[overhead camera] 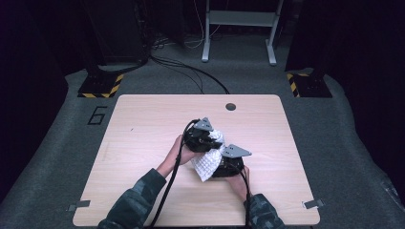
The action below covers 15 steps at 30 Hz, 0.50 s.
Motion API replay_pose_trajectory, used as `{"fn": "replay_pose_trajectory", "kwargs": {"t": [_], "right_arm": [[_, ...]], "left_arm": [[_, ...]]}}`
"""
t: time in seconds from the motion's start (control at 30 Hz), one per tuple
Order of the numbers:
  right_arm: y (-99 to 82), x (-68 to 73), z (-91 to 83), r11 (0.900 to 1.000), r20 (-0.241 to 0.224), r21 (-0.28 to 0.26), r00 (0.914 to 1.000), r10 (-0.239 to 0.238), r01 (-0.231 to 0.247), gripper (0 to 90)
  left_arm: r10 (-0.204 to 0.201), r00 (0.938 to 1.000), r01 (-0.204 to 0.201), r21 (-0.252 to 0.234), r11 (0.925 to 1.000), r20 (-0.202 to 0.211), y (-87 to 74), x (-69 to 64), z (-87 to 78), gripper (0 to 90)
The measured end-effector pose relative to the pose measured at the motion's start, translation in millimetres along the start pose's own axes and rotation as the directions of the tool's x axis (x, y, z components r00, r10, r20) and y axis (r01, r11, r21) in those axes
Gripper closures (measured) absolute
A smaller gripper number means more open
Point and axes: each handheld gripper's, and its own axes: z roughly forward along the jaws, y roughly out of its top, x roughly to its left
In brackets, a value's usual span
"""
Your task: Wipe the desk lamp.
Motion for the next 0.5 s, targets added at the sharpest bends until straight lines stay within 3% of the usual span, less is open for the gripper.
{"fn": "replay_pose_trajectory", "kwargs": {"t": [0.5], "right_arm": [[-0.1,-0.2,-0.1,1.0,-0.003,0.003,1.0,-0.001,0.001,8.1]], "left_arm": [[-0.017,0.999,0.016,-0.019,0.9997,-0.042,-9.7,4.3,-11.4,84.0]]}}
